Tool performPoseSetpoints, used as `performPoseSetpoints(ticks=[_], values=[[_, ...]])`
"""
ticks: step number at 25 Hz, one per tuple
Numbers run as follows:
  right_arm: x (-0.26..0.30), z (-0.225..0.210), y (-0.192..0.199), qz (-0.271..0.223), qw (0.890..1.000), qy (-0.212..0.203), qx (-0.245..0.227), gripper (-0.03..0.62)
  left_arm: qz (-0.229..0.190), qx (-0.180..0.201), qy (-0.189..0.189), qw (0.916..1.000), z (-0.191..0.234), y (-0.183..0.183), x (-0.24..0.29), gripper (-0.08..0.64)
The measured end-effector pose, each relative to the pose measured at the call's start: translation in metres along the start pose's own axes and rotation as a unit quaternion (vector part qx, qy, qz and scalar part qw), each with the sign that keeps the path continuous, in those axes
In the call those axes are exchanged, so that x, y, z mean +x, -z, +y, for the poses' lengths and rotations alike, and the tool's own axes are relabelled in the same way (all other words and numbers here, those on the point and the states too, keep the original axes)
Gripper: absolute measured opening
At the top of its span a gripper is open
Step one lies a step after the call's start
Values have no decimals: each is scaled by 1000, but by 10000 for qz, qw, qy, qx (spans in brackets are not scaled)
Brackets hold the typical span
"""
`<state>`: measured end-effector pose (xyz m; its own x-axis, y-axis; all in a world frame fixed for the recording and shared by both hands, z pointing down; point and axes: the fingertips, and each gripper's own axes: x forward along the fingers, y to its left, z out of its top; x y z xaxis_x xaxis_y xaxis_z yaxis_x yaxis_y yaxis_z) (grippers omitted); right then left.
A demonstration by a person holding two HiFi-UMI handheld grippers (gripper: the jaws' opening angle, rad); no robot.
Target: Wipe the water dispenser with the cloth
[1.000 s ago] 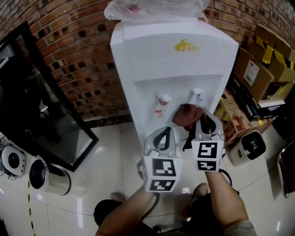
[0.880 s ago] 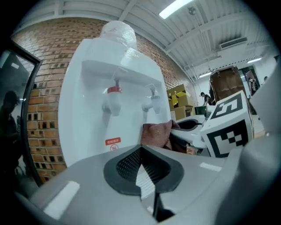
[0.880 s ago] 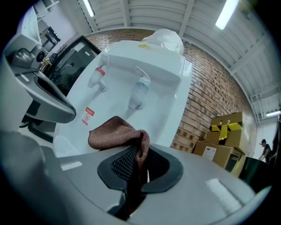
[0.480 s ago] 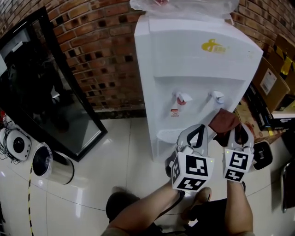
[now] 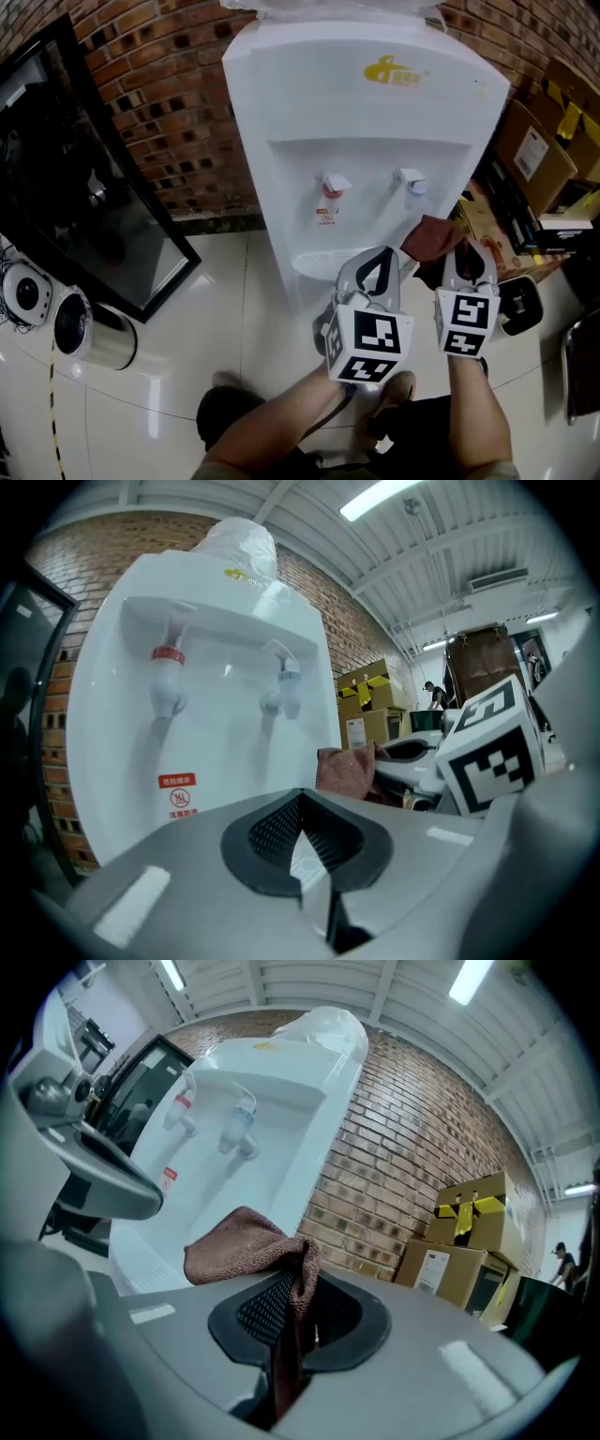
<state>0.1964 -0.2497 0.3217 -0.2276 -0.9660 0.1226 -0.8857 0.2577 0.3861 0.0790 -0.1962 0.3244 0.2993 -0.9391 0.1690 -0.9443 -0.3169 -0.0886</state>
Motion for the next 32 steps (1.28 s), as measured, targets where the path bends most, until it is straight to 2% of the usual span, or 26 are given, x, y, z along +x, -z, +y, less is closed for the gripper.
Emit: performPoseSetpoints(ticks=[4, 10, 15, 20, 23, 26, 28, 32], values=[[-16, 20, -34, -492, 9981, -336, 140, 51, 114, 210, -237, 9994, 24, 12, -21, 0], [-42, 88, -78, -977, 9868, -1213, 442, 51, 423, 467, -831, 9945, 85, 47, -75, 0], [-57, 166, -108, -1315, 9705, -1939, 573, 51, 575, 188, -1370, 9887, 136, 69, -122, 0], [-47, 253, -100, -1046, 9608, -2553, 289, 51, 448, 2, -1846, 9818, 175, 66, -162, 0], [-36, 293, -82, -845, 9608, -2637, -104, 51, 551, -140, -2014, 9778, 190, 73, -177, 0], [-18, 313, -52, -446, 9637, -2593, -446, 51, 576, -355, -2044, 9766, 193, 77, -179, 0], [-7, 313, -39, -294, 9660, -2503, -571, 51, 594, -297, -1974, 9781, 188, 77, -176, 0], [-4, 300, -35, -298, 9679, -2406, -671, 51, 670, -226, -1754, 9820, 172, 80, -160, 0]])
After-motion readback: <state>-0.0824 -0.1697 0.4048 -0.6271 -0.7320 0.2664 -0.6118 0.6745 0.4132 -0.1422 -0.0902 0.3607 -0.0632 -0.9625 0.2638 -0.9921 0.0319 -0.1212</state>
